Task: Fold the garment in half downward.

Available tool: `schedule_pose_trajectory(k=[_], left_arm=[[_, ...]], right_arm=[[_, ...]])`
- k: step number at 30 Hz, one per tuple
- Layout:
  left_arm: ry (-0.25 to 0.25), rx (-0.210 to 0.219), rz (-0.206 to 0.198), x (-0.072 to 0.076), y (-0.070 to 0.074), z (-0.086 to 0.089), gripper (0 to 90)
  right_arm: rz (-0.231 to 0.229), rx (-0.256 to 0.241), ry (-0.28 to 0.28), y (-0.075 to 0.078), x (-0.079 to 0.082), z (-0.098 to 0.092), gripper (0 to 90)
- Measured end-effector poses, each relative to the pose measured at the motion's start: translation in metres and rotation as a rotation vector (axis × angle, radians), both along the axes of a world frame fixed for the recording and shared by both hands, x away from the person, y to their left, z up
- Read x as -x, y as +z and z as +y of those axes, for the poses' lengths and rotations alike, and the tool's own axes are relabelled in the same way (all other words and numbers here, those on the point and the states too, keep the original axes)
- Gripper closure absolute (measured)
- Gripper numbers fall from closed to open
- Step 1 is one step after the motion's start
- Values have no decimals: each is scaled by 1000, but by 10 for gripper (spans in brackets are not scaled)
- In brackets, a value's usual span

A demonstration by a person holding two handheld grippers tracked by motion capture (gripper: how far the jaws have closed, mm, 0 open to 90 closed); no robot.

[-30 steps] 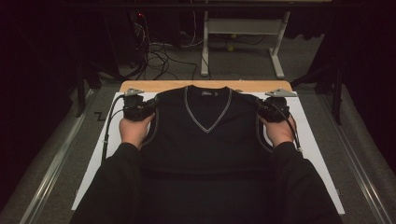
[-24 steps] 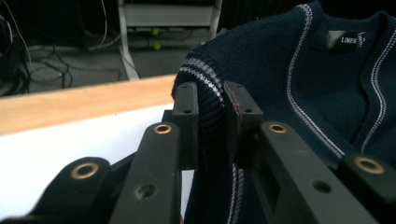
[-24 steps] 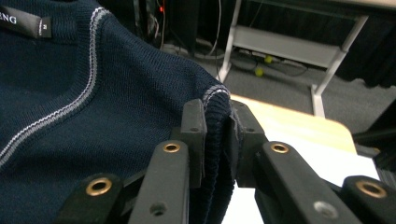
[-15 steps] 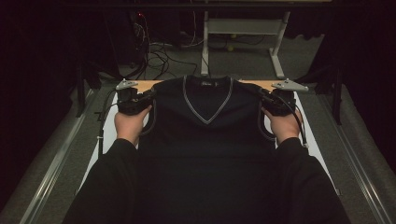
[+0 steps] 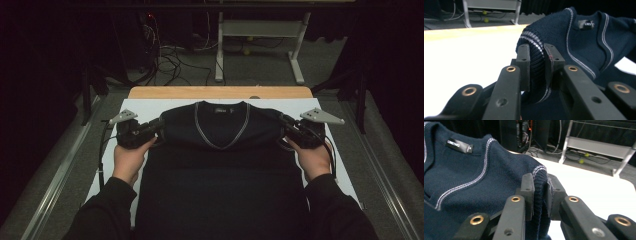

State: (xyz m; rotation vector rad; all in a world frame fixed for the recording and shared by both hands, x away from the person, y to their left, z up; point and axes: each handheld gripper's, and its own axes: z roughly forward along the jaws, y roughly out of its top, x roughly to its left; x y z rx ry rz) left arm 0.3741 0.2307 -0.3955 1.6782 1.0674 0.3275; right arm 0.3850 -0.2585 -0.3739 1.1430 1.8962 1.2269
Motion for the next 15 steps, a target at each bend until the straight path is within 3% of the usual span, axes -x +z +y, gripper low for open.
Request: schedule_pose_trajectory(k=[5,8,13,15], left_arm=[[-47,-11,8,28,-14,0,730],[-72,17,18,45,-23,1,729],[-105,4,30,67,-37,2,728],[-116,32,42,74,-42,4,728]], right_arm=[[-9,-5,43,-17,32,-5,795],[-16,-4,61,-32,57,-8,794],[-17,-14,72,-47,81,-12,795],[-21,-11,72,-49,85,-13,794]])
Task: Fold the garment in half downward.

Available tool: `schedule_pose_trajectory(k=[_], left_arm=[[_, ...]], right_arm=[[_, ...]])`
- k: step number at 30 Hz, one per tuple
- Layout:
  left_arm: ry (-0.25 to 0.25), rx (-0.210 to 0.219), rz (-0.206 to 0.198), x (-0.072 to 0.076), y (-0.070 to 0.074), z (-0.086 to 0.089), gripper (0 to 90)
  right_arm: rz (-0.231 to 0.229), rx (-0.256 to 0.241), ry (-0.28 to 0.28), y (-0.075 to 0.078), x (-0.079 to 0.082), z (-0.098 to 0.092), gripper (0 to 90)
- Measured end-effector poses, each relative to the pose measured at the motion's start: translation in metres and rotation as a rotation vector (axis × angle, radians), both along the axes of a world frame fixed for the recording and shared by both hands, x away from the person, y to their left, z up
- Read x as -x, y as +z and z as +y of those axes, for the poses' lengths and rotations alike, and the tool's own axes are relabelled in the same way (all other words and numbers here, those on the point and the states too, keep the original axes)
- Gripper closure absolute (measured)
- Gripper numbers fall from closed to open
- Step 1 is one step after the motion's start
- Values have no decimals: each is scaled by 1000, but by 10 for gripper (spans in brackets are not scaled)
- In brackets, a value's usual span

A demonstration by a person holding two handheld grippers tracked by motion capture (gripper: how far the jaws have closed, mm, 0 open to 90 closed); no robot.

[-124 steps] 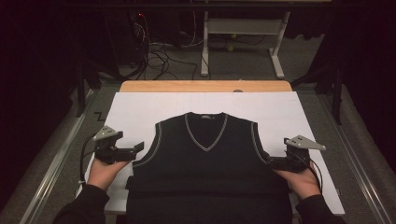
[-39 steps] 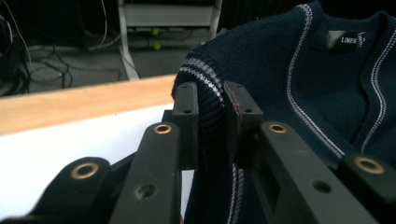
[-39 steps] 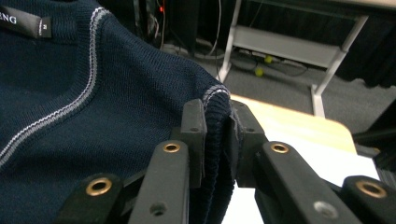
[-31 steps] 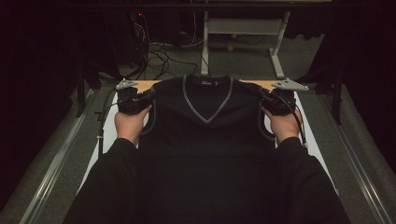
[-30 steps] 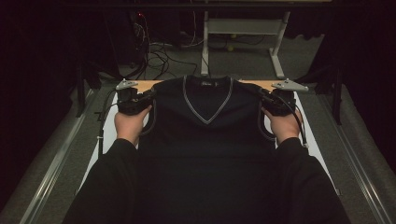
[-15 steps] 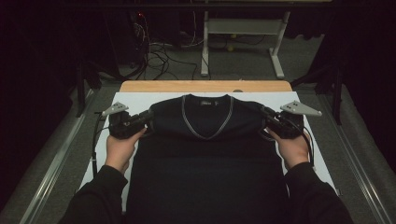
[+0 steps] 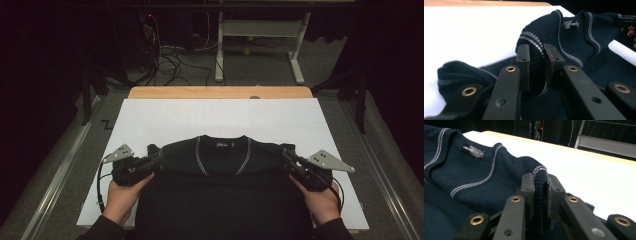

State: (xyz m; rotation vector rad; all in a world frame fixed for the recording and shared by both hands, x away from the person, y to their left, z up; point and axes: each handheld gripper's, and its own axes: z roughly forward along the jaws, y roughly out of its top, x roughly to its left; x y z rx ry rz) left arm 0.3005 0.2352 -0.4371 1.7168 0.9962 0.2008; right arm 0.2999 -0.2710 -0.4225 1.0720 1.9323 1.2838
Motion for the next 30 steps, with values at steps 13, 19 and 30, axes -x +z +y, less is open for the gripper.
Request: schedule_pose_trajectory(k=[13,19,30], left_arm=[[-35,-23,4,50,-4,8,727],[-59,-30,7,75,-4,3,725],[-44,-168,162,63,-35,1,707]], right_arm=[[0,-18,48,-9,53,-6,794],[16,-22,44,-10,72,-12,794],[170,77,39,-31,67,-8,790]])
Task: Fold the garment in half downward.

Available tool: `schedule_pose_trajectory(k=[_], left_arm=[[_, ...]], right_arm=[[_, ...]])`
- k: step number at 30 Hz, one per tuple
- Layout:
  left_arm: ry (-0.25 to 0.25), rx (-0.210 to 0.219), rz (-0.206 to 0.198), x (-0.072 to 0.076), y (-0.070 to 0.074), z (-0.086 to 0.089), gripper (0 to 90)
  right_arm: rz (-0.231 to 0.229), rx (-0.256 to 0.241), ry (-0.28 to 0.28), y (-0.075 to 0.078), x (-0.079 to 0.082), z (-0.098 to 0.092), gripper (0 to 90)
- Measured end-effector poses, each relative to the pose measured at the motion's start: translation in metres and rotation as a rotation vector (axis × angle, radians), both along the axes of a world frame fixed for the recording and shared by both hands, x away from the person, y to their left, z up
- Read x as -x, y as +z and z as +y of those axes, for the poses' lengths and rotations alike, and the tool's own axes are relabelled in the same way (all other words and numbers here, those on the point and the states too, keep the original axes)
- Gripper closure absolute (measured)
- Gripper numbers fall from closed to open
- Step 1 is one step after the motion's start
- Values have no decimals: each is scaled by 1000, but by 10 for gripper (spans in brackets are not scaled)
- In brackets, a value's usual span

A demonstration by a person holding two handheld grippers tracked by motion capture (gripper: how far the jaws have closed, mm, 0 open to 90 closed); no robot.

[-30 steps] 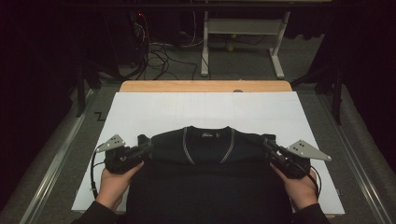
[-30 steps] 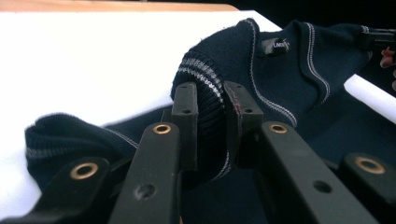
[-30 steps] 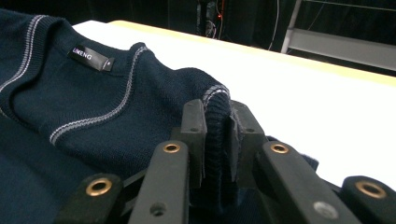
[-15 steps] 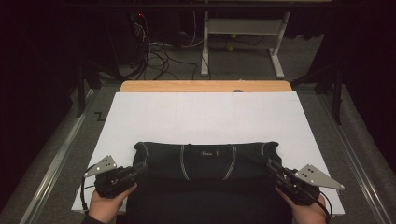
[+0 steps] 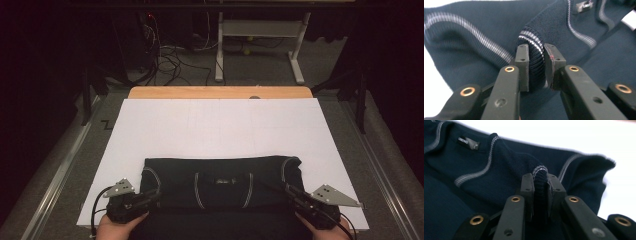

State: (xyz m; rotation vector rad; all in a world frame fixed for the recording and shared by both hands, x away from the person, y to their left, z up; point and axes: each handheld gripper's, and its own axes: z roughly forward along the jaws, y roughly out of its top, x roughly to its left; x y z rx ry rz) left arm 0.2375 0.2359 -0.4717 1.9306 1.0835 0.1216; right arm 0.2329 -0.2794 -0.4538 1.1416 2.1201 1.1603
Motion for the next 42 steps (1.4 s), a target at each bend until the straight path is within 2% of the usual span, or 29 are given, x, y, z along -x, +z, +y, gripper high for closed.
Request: schedule_pose_trajectory(k=[2,3,6,7,8,9,10,11,12,13,15,17,18,19,21,22,23,24,25,28,29,32,33,34,35,36,38,40,42], left_arm=[[12,-40,11,-5,-6,-2,681],[18,-52,13,-7,-8,-3,681],[41,-65,12,-11,-9,-2,610],[50,-71,9,-12,-9,-2,538],[56,-68,13,-12,-9,-2,538],[57,-59,18,-12,-10,-1,514],[52,-49,20,-12,-10,1,450],[52,-39,23,-12,-9,2,450],[58,-24,14,-12,-7,4,401],[65,-2,-2,-10,-4,7,401],[87,27,-42,-8,3,13,343],[113,32,-74,-9,8,18,298],[148,39,-81,-15,11,21,275],[148,39,-81,-15,11,21,275],[181,33,-90,-26,14,25,272],[198,19,-94,-33,14,26,253],[212,9,-89,-41,14,27,252],[244,22,-60,-58,11,31,253],[244,22,-60,-58,11,31,252],[274,22,-19,-82,5,31,249],[281,6,-5,-93,2,28,248],[284,-3,25,-100,-3,27,251],[280,-25,52,-102,-5,25,251],[272,-53,82,-104,-8,23,253],[258,-94,77,-99,-10,19,264],[258,-94,77,-99,-10,19,305],[237,-123,72,-93,-9,14,334],[226,-146,59,-88,-10,10,399],[209,-137,62,-86,-10,8,536]], right_arm=[[34,37,-7,-6,-4,2,787],[34,37,-7,-6,-4,2,787],[74,84,-22,-13,-9,5,777],[86,91,-26,-16,-12,5,761],[86,91,-26,-16,-12,5,761],[91,87,-31,-16,-13,5,747],[88,77,-33,-16,-13,5,678],[88,77,-33,-16,-13,5,678],[89,49,-34,-15,-12,3,608],[89,49,-34,-15,-12,3,608],[72,9,-40,-10,-11,-2,543],[40,-45,-70,-3,-10,-8,476],[33,-57,-79,-1,-11,-9,459],[26,-64,-85,0,-13,-11,450],[21,-67,-100,2,-16,-12,441],[10,-69,-124,5,-26,-14,433],[6,-66,-140,7,-33,-15,430],[7,-68,-153,8,-42,-16,422],[7,-68,-153,8,-42,-16,422],[15,-82,-203,9,-70,-20,409],[30,-92,-237,8,-89,-20,397],[103,-73,-278,-4,-112,-18,349],[103,-73,-278,-4,-112,-18,349],[181,-31,-297,-14,-118,-16,299],[215,-8,-289,-19,-118,-14,276],[193,11,-280,-20,-114,-13,283],[199,19,-276,-19,-111,-12,297],[199,27,-255,-18,-103,-9,385],[206,6,-230,-18,-99,-7,517]])
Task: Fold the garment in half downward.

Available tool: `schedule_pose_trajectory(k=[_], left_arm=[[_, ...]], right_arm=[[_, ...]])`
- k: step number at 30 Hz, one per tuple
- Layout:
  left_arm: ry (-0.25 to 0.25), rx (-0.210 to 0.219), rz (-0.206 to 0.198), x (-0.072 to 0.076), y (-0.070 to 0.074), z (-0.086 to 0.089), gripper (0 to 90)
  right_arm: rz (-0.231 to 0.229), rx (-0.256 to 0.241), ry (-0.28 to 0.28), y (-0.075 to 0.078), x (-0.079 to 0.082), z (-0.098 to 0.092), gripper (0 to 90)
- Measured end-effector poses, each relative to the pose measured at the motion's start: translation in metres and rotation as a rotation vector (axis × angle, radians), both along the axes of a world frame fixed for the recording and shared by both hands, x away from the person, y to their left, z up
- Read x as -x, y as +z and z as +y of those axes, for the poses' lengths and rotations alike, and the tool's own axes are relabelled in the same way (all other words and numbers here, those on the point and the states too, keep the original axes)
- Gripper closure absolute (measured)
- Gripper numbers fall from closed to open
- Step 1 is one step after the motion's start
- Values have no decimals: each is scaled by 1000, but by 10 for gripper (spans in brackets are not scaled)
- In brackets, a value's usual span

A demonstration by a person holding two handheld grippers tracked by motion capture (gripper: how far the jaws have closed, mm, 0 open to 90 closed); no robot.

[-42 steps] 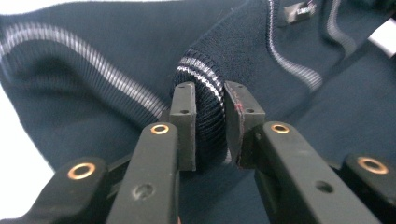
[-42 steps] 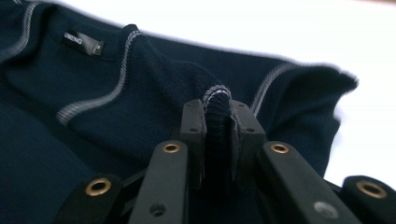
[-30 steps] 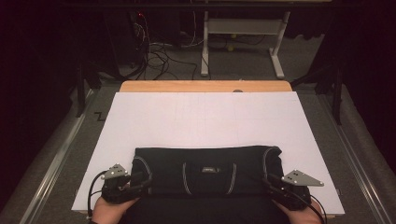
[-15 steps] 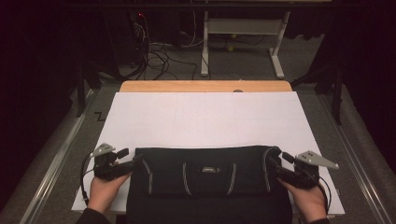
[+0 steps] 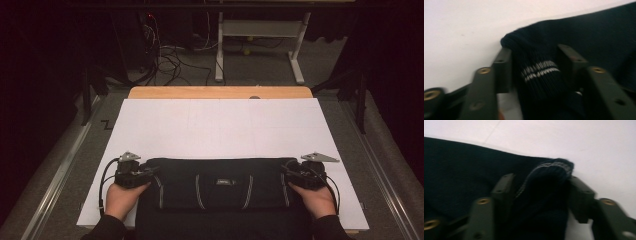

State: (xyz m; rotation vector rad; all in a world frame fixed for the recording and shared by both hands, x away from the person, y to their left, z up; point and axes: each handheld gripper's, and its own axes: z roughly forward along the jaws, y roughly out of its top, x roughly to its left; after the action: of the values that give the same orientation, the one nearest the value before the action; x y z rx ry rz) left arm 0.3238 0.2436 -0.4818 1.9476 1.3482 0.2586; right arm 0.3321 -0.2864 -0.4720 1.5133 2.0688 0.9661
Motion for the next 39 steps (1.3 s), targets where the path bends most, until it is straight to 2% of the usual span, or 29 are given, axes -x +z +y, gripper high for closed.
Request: schedule_pose_trajectory(k=[1,2,4,8,11,13,14,15,16,17,19,21,22,25,26,28,31,32,33,34,35,39], left_arm=[[-7,13,4,0,0,0,586],[-13,33,7,1,-1,0,586],[-27,65,8,2,-3,0,667],[-34,78,-4,4,-4,2,688],[-26,119,-54,9,-1,6,699],[-23,130,-67,10,1,7,702],[-26,126,-78,11,3,7,712],[-29,116,-92,12,5,6,712],[-23,108,-118,14,8,4,714],[-23,108,-118,14,8,4,715],[-18,112,-147,16,10,3,717],[-15,108,-170,17,13,2,718],[-28,76,-184,16,13,0,718],[-29,61,-177,13,11,-1,718],[-24,73,-165,10,10,0,721],[-32,43,-168,5,13,-2,722],[-22,63,-177,-3,20,-2,724],[-15,64,-184,-6,23,-3,725],[-9,62,-189,-10,25,-3,725],[-2,56,-200,-19,31,-4,725],[-2,56,-200,-19,31,-4,725],[25,45,-208,-38,39,-7,724]], right_arm=[[6,-10,13,0,0,0,591],[6,-10,13,0,0,0,591],[7,-43,54,-1,1,1,741],[-18,-24,76,-1,2,3,773],[-56,-5,86,0,5,3,785],[-69,1,82,1,6,3,786],[-105,6,77,4,9,3,788],[-105,6,77,4,9,3,788],[-136,7,71,7,11,4,788],[-136,7,71,7,11,4,788],[-172,27,70,8,13,5,789],[-181,31,69,9,14,5,789],[-199,29,67,10,14,4,790],[-211,26,64,13,13,3,791],[-208,-2,71,17,9,1,792],[-211,-5,73,20,6,1,793],[-227,22,76,26,-2,3,794],[-230,49,75,28,-9,5,794],[-230,49,75,28,-9,5,794],[-232,59,69,30,-17,6,794],[-232,59,69,30,-17,6,794],[-246,63,52,37,-33,6,793]])
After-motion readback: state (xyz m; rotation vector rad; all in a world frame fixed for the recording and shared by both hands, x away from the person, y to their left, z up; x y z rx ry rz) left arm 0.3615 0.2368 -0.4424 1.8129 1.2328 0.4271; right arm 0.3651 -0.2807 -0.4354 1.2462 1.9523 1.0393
